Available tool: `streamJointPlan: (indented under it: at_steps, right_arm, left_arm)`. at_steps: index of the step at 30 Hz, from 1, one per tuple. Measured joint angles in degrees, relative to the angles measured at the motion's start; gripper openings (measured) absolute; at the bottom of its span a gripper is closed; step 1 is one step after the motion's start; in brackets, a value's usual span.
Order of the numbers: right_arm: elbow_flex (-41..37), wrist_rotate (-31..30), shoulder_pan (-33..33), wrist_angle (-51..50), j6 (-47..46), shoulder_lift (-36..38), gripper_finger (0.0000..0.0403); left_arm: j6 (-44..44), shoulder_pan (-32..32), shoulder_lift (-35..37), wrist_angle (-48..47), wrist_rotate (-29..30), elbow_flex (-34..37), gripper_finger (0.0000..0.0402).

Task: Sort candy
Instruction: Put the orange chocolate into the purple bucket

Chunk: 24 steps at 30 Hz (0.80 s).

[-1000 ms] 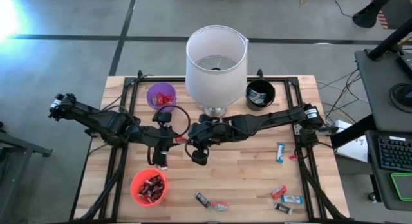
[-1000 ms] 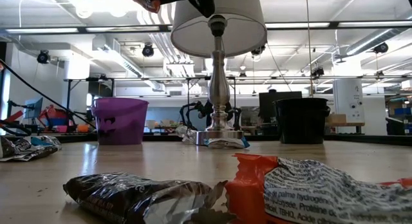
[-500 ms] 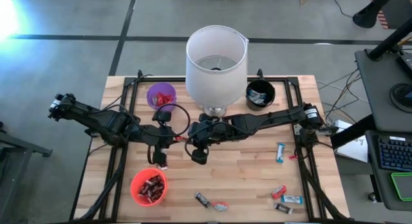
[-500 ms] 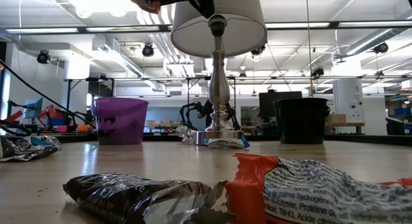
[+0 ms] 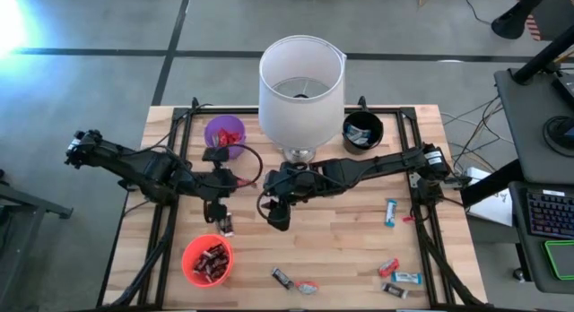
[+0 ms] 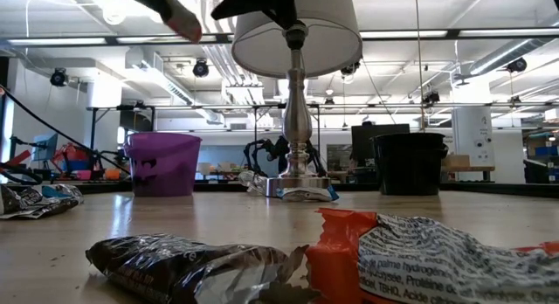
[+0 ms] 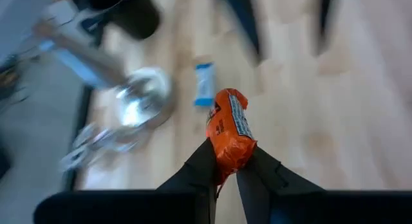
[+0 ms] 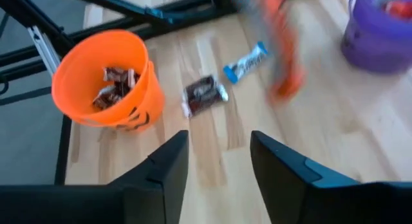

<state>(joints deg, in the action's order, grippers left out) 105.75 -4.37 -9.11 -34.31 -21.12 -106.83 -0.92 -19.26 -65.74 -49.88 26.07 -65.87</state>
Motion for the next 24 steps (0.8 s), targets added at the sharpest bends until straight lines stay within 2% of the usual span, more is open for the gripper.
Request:
streamJointPlan:
  at_steps: [4, 12, 24]
  right_arm:
    - [0.0, 1.0, 0.0, -3.1, -4.0, 0.0, 0.0165]
    - [0.0, 3.4, -0.8, -4.9, -7.8, 0.1, 0.0159]
    - [0.0, 3.3, -0.8, -4.8, -8.5, 0.1, 0.0156]
  left_arm:
    - [-1.2, 2.4, 1.9, -7.1, 3.1, 0.0, 0.0028]
    - [0.4, 12.2, 6.5, -17.4, 3.2, 0.0, 0.0028]
    - [12.6, 34.0, 10.6, -19.1, 3.0, 0.0, 0.0027]
